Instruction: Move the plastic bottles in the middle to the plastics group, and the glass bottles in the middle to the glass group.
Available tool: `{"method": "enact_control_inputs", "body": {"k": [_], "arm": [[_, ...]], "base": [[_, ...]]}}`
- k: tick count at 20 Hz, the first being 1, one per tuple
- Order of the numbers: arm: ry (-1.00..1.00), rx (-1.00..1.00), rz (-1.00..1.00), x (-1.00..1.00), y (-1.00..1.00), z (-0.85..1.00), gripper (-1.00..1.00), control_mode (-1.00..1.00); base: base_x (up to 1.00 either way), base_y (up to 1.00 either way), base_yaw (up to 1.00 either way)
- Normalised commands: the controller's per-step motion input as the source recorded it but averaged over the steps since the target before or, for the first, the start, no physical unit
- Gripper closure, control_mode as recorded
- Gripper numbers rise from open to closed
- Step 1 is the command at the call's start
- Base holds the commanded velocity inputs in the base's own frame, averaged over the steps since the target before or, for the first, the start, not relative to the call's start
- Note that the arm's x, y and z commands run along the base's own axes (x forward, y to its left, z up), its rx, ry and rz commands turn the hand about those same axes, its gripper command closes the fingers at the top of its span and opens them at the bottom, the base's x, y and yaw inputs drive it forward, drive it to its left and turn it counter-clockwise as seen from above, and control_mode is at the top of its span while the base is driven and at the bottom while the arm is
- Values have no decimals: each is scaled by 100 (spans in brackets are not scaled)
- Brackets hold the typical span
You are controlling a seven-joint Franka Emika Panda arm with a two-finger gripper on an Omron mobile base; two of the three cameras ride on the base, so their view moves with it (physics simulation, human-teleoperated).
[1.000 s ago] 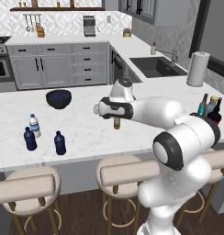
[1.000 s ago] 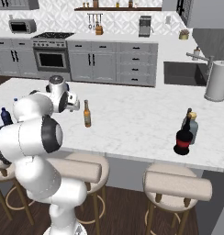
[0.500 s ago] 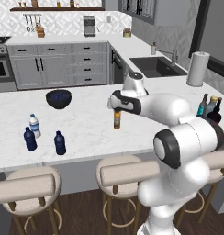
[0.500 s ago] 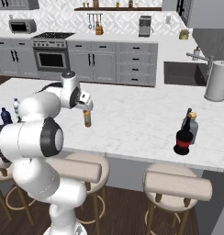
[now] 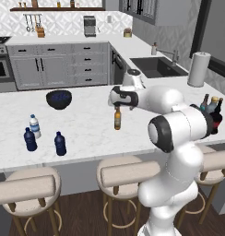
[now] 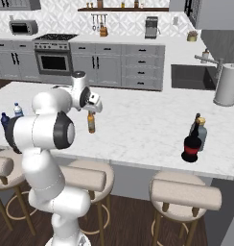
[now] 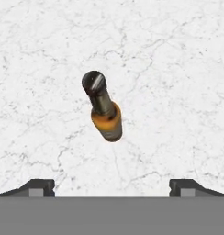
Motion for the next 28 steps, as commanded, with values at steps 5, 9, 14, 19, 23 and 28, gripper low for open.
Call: {"method": "enact_control_inputs", "body": {"k": [5, 9, 14, 19, 23, 28], "arm": [[-5, -4, 0, 4, 0, -30, -100, -100], [-5, -2, 2, -1, 0, -20, -100, -100], [-3, -2, 9, 23, 0, -6, -100, -100], [-4, 0, 12, 27, 0, -14, -100, -100], [0, 0, 6, 6, 0, -12, -100, -100], [1, 0, 1, 10, 0, -9, -100, -100]], "base": [[0, 0, 0], [0, 0, 0], [0, 0, 0], [0, 0, 0], [0, 0, 0], [0, 0, 0]]}}
